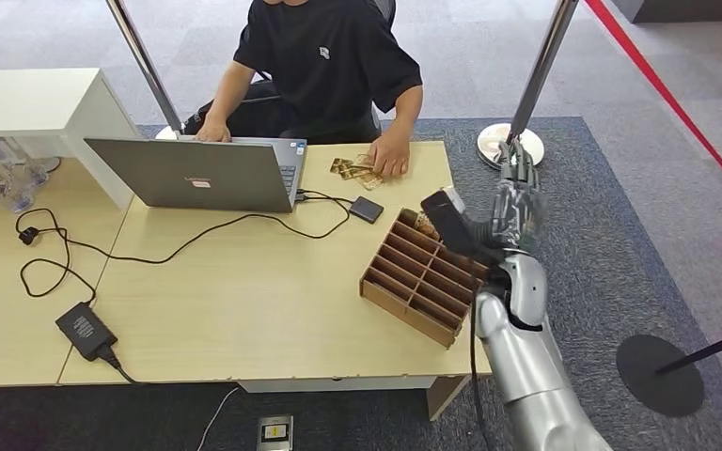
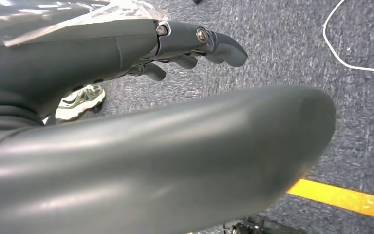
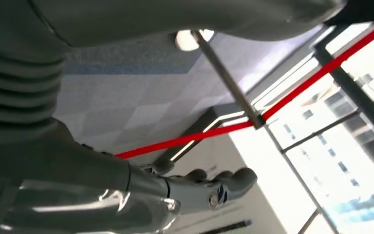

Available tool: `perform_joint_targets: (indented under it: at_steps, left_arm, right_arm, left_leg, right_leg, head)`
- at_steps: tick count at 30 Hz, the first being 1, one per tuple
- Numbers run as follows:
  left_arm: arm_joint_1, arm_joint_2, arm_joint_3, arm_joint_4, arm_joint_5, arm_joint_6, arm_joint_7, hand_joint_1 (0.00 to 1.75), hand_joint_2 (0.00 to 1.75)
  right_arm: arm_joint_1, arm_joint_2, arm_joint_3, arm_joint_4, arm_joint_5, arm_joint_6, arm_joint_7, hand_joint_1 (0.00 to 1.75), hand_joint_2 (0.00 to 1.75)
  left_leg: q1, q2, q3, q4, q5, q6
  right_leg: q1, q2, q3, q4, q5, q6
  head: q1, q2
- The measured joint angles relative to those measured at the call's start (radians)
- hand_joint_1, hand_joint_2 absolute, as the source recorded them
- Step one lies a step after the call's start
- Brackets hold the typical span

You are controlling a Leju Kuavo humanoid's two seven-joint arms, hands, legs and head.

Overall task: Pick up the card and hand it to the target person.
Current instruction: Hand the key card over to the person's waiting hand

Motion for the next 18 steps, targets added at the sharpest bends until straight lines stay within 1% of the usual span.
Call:
perform_joint_targets:
  at_steps: [3,6,10,14,16,18]
  left_arm:
    - [-0.001,-0.003,0.000,0.000,-0.002,0.000,0.006,0.00,0.00]
    - [-0.001,-0.007,0.001,0.000,-0.002,0.000,0.010,0.00,0.00]
    - [-0.001,-0.012,0.001,0.000,-0.002,0.000,0.010,0.00,0.00]
    - [-0.001,-0.016,0.001,0.000,-0.005,-0.002,0.004,0.00,0.00]
    - [-0.002,-0.017,0.001,0.000,-0.007,-0.003,0.000,0.00,0.00]
    - [-0.002,-0.018,0.001,0.000,-0.010,-0.003,-0.002,0.00,0.00]
  right_arm:
    - [0.106,-0.001,-0.179,-0.114,0.002,-0.003,-0.065,0.00,0.00]
    - [0.181,0.011,-0.367,-0.182,-0.016,-0.003,-0.139,0.00,0.00]
    - [0.251,0.046,-0.620,-0.229,-0.119,-0.003,-0.246,0.00,0.00]
    - [0.287,0.064,-0.846,-0.202,-0.253,-0.003,-0.308,0.00,0.00]
    - [0.296,0.062,-0.940,-0.153,-0.306,-0.002,-0.317,0.00,0.00]
    - [0.300,0.056,-1.014,-0.088,-0.335,-0.002,-0.307,0.00,0.00]
  left_leg:
    - [0.000,0.000,0.000,0.000,-0.001,0.001]
    - [0.000,0.000,0.000,0.000,-0.001,0.001]
    - [0.000,0.000,0.000,0.000,-0.001,0.000]
    - [0.000,0.001,0.000,0.000,-0.001,0.000]
    - [0.000,0.001,0.000,0.000,-0.001,0.000]
    - [0.000,0.002,0.000,0.000,-0.001,0.000]
  right_leg:
    - [-0.001,0.000,-0.001,-0.001,0.000,0.000]
    - [-0.001,0.000,-0.001,-0.001,0.000,0.000]
    - [-0.001,0.000,-0.001,-0.001,0.000,0.000]
    - [-0.001,0.000,0.000,-0.001,0.000,0.000]
    - [-0.001,0.000,-0.001,-0.001,0.000,0.000]
    - [-0.001,0.000,0.000,-0.001,0.000,0.000]
  head:
    - [0.000,0.000]
    - [0.000,0.000]
    - [0.000,0.000]
    - [0.000,0.000]
    - [0.000,0.000]
    - [0.000,0.000]
